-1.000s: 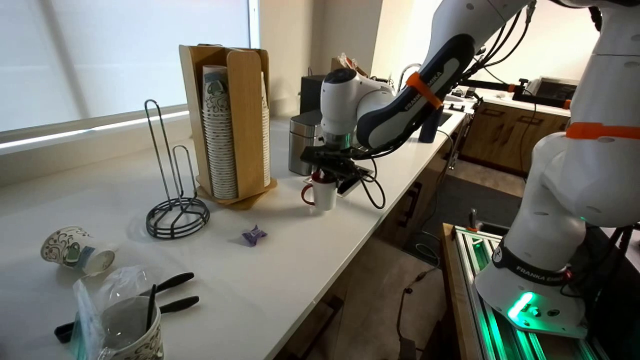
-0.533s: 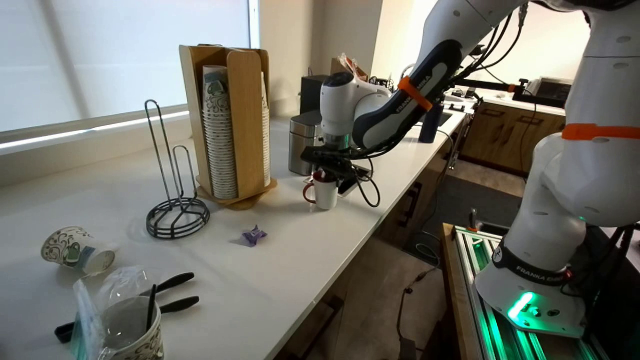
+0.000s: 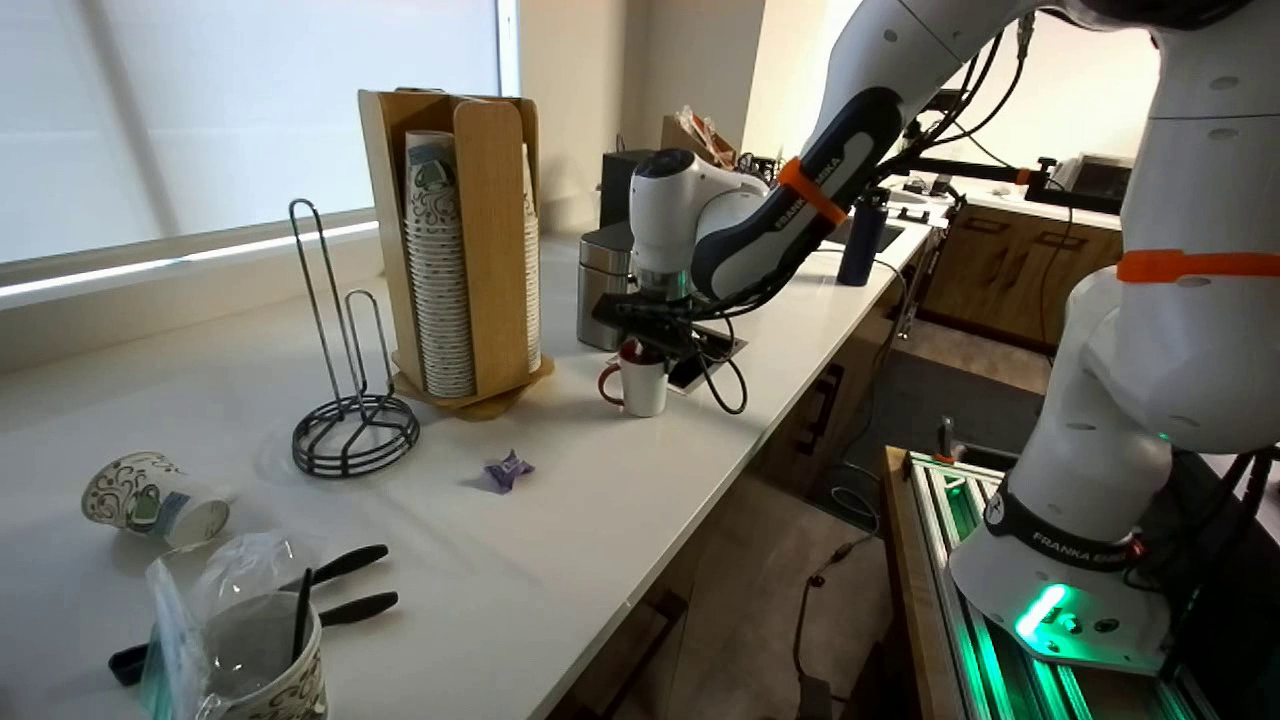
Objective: Move the cup to the right
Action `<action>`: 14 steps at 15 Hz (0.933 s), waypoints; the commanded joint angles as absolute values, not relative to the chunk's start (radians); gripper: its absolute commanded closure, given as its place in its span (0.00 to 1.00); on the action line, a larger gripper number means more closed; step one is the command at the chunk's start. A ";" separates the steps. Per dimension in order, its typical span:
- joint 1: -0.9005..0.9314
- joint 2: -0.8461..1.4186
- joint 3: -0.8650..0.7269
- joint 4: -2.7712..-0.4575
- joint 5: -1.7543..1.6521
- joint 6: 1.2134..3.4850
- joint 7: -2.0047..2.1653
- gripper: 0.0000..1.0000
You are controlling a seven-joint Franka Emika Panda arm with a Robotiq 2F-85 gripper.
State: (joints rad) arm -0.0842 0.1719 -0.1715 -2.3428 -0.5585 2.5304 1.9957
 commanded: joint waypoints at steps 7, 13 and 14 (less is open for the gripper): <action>-0.049 0.199 -0.196 -2.319 -0.553 2.591 2.110 0.98; -0.040 0.209 -0.207 -2.316 -0.541 2.613 2.158 0.98; -0.038 0.209 -0.208 -2.316 -0.538 2.613 2.163 0.98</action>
